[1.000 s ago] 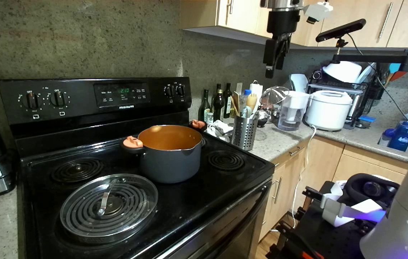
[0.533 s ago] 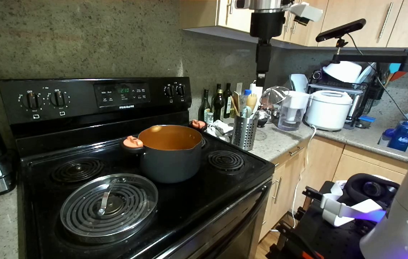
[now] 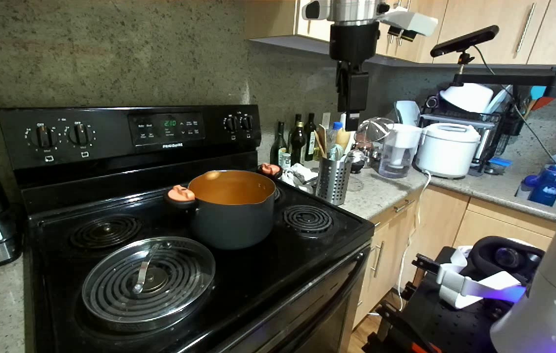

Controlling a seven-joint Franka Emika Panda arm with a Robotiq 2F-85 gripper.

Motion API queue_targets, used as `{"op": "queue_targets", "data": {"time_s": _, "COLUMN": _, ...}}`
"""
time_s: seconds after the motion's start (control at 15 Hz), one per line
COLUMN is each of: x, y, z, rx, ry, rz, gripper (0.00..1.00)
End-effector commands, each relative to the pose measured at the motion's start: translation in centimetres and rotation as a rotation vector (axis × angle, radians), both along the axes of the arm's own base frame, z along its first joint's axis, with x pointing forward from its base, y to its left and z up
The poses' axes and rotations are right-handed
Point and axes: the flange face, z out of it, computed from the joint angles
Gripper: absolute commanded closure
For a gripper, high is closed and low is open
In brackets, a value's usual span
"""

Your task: Cover the pot with the lid on the stove

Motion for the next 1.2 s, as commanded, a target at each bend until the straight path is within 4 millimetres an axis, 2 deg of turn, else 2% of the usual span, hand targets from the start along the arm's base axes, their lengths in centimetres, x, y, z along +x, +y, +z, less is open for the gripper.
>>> {"op": "queue_targets", "data": {"time_s": 0.0, "x": 0.1, "y": -1.1, "z": -0.1, "rx": -0.008, "ry": 0.009, "rz": -0.025, "gripper": 0.0}}
{"op": "queue_targets", "data": {"time_s": 0.2, "x": 1.0, "y": 0.1, "z": -0.6, "rx": -0.011, "ry": 0.009, "rz": -0.021, "gripper": 0.0}}
{"op": "queue_targets", "data": {"time_s": 0.6, "x": 2.7, "y": 4.3, "z": -1.8, "rx": -0.004, "ry": 0.027, "rz": 0.085, "gripper": 0.0}}
{"op": "queue_targets", "data": {"time_s": 1.13, "x": 4.3, "y": 10.8, "z": -5.8, "rx": 0.054, "ry": 0.133, "rz": 0.296, "gripper": 0.0}}
